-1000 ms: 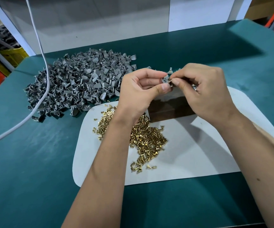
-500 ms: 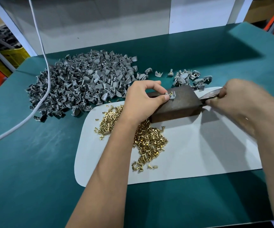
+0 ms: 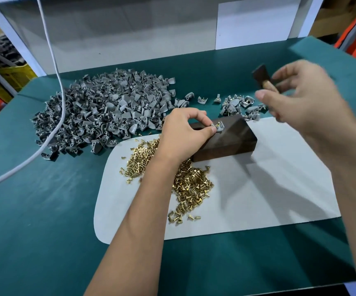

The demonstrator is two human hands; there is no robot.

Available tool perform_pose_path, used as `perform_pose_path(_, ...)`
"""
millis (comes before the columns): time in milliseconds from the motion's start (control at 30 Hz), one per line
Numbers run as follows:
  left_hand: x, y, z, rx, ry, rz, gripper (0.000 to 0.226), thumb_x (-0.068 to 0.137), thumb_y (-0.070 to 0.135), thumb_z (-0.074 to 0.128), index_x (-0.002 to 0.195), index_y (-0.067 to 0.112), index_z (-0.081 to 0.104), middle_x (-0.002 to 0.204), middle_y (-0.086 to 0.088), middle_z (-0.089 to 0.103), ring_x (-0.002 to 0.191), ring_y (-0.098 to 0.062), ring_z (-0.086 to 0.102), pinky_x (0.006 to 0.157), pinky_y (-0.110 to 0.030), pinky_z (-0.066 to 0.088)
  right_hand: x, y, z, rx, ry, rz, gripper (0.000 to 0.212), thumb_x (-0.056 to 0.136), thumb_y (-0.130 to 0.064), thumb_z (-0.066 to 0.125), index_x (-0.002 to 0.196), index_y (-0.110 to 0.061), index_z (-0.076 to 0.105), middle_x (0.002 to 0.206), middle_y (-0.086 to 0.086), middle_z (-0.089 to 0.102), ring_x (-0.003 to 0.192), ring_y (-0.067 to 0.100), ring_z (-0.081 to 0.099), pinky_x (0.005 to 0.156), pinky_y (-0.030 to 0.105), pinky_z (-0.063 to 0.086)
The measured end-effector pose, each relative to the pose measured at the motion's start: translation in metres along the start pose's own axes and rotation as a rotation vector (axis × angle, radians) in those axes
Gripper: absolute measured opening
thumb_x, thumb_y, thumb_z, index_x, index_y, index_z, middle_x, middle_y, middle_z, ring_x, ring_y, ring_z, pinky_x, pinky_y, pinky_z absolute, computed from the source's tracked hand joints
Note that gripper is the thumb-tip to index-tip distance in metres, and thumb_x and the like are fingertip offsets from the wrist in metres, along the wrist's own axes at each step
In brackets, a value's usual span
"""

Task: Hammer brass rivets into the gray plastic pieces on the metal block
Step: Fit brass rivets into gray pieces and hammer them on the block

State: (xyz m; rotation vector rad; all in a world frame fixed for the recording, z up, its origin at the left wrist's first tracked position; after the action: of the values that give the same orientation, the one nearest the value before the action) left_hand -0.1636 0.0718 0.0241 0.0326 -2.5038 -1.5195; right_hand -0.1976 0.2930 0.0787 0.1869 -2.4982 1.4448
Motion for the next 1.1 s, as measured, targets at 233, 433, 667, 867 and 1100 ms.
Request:
perform_pose_path(233,0.0,0.001,0.0,-0.017,0.0,-0.021,0.014,0.078,0.015,0.086,0.073,0.023,0.075,0.116,-0.002,0.074,0.111,-0.004,0.068,0.107,-0.036,0.049,-0.009,-0.032,0.02,-0.381,-0.241,-0.098,0.033,0.1,-0.032,0.06,0.078,-0.009,0.07,0.068,0.012,0.071,0.063,0.037,0.066,0.063,0.046,0.059)
perform_pose_path(433,0.0,0.0,0.001,-0.029,0.008,-0.033,0.011,0.078,0.014,0.088,0.077,0.02,0.078,0.111,-0.002,0.075,0.107,-0.002,0.069,0.104,-0.034,0.052,-0.009,-0.041,0.018,-0.545,-0.159,-0.151,0.041,0.106,-0.038,0.046,0.085,-0.007,0.064,0.069,0.012,0.057,0.065,0.037,0.054,0.053,0.035,0.036)
perform_pose_path(667,-0.001,0.003,0.0,-0.049,0.004,-0.027,0.021,0.077,0.007,0.087,0.073,0.022,0.074,0.111,-0.008,0.075,0.107,-0.008,0.07,0.103,-0.036,0.053,-0.03,-0.042,0.04,-0.689,-0.24,-0.158,0.043,0.104,-0.043,0.046,0.068,-0.021,0.039,0.082,0.011,0.056,0.076,0.037,0.049,0.068,0.036,0.039)
perform_pose_path(867,0.0,0.002,0.0,-0.031,0.003,-0.026,0.012,0.077,0.01,0.087,0.077,0.019,0.079,0.105,-0.001,0.076,0.106,-0.001,0.069,0.104,-0.032,0.051,-0.028,-0.049,0.028,-0.528,0.027,-0.292,0.032,0.101,-0.046,0.044,0.09,-0.019,0.056,0.087,0.015,0.062,0.074,0.038,0.051,0.067,0.038,0.043)
perform_pose_path(1100,0.0,0.001,0.001,-0.051,0.004,-0.03,0.015,0.076,0.011,0.088,0.074,0.021,0.078,0.1,0.001,0.075,0.106,-0.001,0.069,0.104,-0.033,0.052,-0.028,-0.049,0.025,-0.595,0.012,-0.281,0.027,0.099,-0.047,0.048,0.089,-0.023,0.054,0.084,0.013,0.06,0.074,0.039,0.052,0.066,0.038,0.044)
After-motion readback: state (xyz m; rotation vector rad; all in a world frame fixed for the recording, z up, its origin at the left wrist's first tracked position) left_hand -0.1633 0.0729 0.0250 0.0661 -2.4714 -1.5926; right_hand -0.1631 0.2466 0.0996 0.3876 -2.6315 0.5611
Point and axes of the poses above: each hand's wrist, its own x-axis towards the middle knuckle, its own z-axis out of the palm, y = z × x, the point moved 2 cm from there along x, towards the middle knuckle
